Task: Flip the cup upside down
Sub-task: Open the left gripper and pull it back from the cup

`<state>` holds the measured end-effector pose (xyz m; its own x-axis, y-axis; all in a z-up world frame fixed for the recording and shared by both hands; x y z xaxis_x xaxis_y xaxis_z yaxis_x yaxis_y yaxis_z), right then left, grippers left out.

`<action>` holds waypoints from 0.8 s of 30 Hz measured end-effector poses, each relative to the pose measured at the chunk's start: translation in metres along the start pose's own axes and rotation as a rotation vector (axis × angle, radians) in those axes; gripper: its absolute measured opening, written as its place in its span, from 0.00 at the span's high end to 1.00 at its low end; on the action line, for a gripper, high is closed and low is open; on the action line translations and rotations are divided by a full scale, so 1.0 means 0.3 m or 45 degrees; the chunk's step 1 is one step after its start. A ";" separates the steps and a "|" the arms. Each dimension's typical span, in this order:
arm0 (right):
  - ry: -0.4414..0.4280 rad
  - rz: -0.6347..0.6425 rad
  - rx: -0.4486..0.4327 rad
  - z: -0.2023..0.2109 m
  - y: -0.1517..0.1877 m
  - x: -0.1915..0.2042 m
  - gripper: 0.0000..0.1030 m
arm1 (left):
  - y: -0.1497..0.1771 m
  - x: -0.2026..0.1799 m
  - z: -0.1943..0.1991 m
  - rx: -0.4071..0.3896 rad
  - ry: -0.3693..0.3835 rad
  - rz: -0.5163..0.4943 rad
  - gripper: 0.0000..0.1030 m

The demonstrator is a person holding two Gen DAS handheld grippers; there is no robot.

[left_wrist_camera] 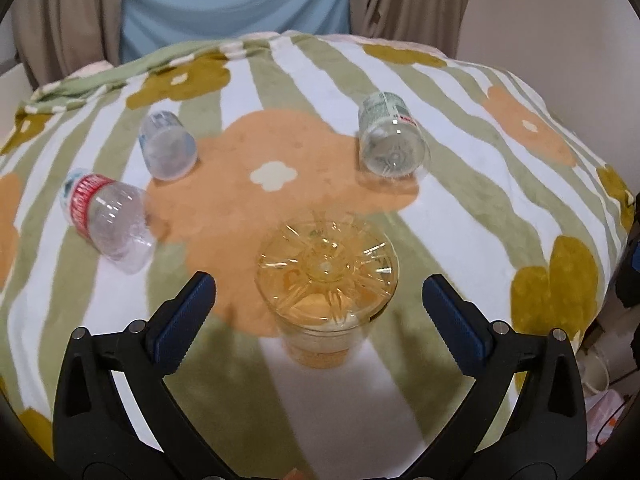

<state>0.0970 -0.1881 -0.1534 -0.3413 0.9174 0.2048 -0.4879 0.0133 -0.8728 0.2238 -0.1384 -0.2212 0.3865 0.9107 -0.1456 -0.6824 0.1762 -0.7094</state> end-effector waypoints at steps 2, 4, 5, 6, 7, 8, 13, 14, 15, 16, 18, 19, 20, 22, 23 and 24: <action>0.011 0.009 0.002 0.006 -0.001 0.011 0.01 | -0.009 0.001 0.025 -0.013 -0.015 -0.019 0.00; 0.028 0.017 -0.006 0.014 -0.012 0.021 0.01 | -0.020 0.000 0.068 -0.034 -0.025 -0.033 0.00; 0.038 0.023 -0.011 0.019 -0.017 0.024 0.01 | -0.027 -0.001 0.090 -0.045 -0.022 -0.032 0.00; 0.055 0.033 -0.019 0.024 -0.026 0.025 0.01 | -0.036 -0.003 0.117 -0.054 -0.012 -0.027 0.00; 0.083 0.045 -0.032 0.030 -0.039 0.022 0.01 | -0.049 -0.005 0.149 -0.070 0.003 -0.021 0.00; 0.114 0.056 -0.048 0.039 -0.059 0.017 0.01 | -0.068 -0.006 0.194 -0.098 0.020 -0.015 0.00; 0.204 0.043 -0.135 0.091 -0.179 0.001 0.01 | -0.181 -0.001 0.450 -0.286 0.014 -0.034 0.00; 0.231 0.050 -0.162 0.109 -0.216 0.006 0.01 | -0.204 0.001 0.503 -0.326 0.003 -0.035 0.00; 0.264 0.056 -0.171 0.117 -0.244 0.009 0.01 | -0.223 0.003 0.562 -0.369 -0.011 -0.036 0.00; 0.306 0.062 -0.170 0.121 -0.270 0.013 0.01 | -0.241 0.003 0.624 -0.413 -0.028 -0.041 0.00; 0.371 0.059 -0.181 0.130 -0.314 0.020 0.01 | -0.248 0.014 0.715 -0.461 -0.093 -0.042 0.00; 0.389 0.055 -0.194 0.140 -0.326 0.028 0.01 | -0.239 0.025 0.760 -0.486 -0.144 -0.033 0.00; 0.415 0.052 -0.211 0.152 -0.337 0.038 0.01 | -0.221 0.035 0.803 -0.514 -0.189 -0.022 0.00; 0.489 0.066 -0.238 0.169 -0.344 0.059 0.01 | -0.177 0.053 0.868 -0.563 -0.237 0.005 0.00; 0.540 0.083 -0.248 0.176 -0.340 0.076 0.01 | -0.155 0.059 0.893 -0.583 -0.241 0.016 0.00; 0.561 0.092 -0.253 0.180 -0.337 0.082 0.01 | -0.133 0.066 0.915 -0.605 -0.237 0.031 0.00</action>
<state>0.0945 -0.1882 -0.0360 0.0251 0.9993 -0.0292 -0.2979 -0.0204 -0.9544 0.0884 -0.0248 -0.0065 0.2270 0.9713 -0.0713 -0.3153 0.0041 -0.9490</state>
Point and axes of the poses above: each gripper's, at about its wrist camera, not at the fingertips, and z roughly against the way its jaws point, x to its left, y to its underside, the point moved 8 cm from there along -z, roughly the way its jaws point, and after that the axes turned 10 degrees about y, right-handed, at the moved point
